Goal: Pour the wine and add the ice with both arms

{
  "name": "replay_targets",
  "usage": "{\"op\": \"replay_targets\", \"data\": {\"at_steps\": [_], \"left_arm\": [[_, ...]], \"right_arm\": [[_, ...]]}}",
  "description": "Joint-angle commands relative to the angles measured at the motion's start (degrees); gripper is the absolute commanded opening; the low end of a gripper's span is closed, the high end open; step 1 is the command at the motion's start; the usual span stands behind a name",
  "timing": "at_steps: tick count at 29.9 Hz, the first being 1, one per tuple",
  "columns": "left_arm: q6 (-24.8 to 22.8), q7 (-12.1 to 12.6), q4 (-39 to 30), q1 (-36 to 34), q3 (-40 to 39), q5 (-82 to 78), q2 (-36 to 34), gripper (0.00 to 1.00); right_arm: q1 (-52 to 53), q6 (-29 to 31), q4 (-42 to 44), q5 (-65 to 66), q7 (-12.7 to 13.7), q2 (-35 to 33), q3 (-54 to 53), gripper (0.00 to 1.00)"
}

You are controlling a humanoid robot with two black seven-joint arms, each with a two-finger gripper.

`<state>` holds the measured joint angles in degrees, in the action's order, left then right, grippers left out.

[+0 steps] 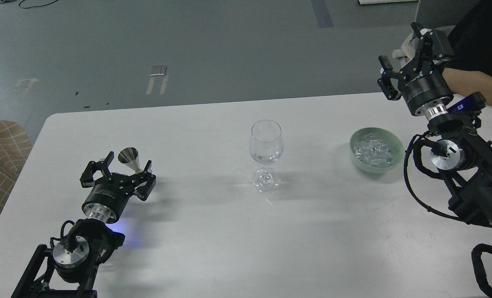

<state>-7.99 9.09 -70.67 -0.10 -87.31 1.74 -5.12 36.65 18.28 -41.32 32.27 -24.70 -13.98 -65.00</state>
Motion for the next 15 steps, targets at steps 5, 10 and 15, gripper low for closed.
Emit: {"op": "replay_targets", "data": {"at_steps": [5, 10, 15], "left_arm": [[-0.1, 1.54, -2.19, 3.7, -1.02, 0.01, -0.77, 0.98], [-0.01, 1.98, -5.08, 6.25, -1.28, 0.01, -0.86, 0.98], [-0.1, 3.03, -6.85, 9.33, -3.47, 0.01, -1.12, 0.98]], "right_arm": [[-0.09, 0.0, -0.25, 0.07, 0.0, 0.01, 0.05, 1.0], [-0.09, 0.0, -0.25, 0.07, 0.0, 0.01, 0.13, 1.0], [-0.26, 0.0, -0.42, -0.01, 0.0, -0.43, 0.05, 1.0]]}}
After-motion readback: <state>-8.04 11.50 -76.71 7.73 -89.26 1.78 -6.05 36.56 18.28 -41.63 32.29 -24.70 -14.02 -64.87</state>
